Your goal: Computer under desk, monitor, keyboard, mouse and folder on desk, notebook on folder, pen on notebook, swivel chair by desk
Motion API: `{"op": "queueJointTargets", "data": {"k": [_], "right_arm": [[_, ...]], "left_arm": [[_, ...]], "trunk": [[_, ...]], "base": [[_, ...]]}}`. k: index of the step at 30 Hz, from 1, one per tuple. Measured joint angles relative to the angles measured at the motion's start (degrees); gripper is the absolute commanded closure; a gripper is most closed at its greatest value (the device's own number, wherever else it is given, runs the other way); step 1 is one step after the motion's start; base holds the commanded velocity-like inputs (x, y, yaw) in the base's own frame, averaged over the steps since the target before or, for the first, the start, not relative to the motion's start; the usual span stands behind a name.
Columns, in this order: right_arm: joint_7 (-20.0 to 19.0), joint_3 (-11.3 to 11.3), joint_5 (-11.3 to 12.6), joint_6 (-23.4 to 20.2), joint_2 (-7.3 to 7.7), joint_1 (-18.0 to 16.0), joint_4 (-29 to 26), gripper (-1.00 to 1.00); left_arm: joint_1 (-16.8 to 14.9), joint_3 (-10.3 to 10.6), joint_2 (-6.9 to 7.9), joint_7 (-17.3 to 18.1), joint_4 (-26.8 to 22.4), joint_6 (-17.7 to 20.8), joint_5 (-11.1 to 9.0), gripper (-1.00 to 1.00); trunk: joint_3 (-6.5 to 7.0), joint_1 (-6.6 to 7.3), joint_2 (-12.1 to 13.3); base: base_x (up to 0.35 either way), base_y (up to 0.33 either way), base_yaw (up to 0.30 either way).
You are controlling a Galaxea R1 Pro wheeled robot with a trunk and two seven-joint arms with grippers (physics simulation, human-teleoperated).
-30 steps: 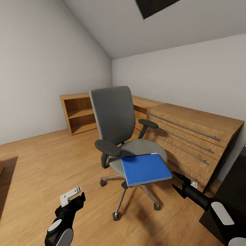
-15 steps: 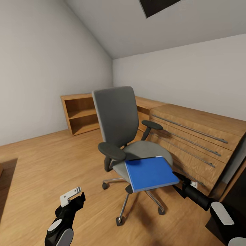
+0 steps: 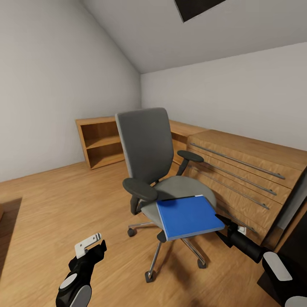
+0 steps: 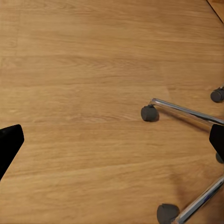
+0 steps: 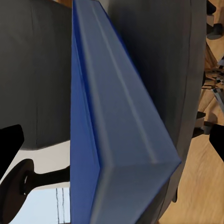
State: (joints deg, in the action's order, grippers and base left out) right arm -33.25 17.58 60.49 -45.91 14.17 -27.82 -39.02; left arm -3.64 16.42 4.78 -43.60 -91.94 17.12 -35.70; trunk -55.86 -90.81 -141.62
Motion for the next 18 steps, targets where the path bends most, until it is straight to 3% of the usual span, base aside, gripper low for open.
{"op": "queueJointTargets", "data": {"k": [18], "right_arm": [[0.10, 0.00, 0.00, 0.03, 0.00, 0.00, 0.06, -1.00]], "left_arm": [[0.00, 0.05, -0.01, 0.00, 0.02, 0.00, 0.00, -1.00]], "trunk": [[0.00, 0.00, 0.00]], "base": [[0.000, 0.000, 0.000]]}}
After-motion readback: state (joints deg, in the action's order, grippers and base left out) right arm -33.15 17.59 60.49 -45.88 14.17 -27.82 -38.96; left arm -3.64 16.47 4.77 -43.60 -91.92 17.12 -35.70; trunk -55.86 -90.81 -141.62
